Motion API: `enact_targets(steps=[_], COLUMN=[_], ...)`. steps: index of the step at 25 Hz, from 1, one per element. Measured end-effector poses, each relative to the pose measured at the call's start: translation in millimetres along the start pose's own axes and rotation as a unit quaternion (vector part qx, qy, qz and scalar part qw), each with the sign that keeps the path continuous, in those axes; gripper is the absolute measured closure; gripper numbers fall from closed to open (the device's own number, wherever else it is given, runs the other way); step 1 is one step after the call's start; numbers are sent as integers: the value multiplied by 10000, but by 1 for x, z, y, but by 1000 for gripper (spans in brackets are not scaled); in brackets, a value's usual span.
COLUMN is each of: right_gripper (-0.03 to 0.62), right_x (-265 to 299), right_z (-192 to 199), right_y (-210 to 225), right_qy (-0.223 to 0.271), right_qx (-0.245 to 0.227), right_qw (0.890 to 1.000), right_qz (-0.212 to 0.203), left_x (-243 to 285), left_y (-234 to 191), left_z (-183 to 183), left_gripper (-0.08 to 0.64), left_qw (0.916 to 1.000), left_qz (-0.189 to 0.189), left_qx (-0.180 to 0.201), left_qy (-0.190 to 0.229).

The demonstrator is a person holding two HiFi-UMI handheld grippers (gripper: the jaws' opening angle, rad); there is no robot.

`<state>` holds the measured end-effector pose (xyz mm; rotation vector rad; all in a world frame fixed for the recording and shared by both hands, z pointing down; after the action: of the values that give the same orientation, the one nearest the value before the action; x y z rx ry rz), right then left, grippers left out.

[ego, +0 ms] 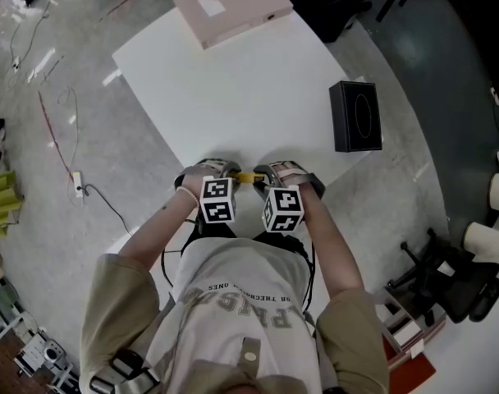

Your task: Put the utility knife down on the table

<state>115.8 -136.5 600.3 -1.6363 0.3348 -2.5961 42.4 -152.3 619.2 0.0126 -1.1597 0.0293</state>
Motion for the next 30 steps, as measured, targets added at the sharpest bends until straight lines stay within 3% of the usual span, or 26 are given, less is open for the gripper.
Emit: enact_targets(steps=[30], right_gripper=[448], right_x=[15], right_z=[7], right_y=[-1], right_qy=[-76], right_qx=[153], right_qw=[9986], right_qz=[-496], left_x=[18], left_y=[1], left_z=[6], left_gripper=[430], left_qw=[9997], left_qz=[201], left_qx=[-129], left_qy=[49])
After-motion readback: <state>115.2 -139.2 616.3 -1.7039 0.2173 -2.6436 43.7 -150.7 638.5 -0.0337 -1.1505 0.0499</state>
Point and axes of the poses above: the fingertips, and each gripper's own axes: x forward along the fingers, y to its right, z out of its underside, the point moved 7 cm from there along -x, backward along the fingers, and after that the axes turned 3 degrees about z, right-handed, at the moved point
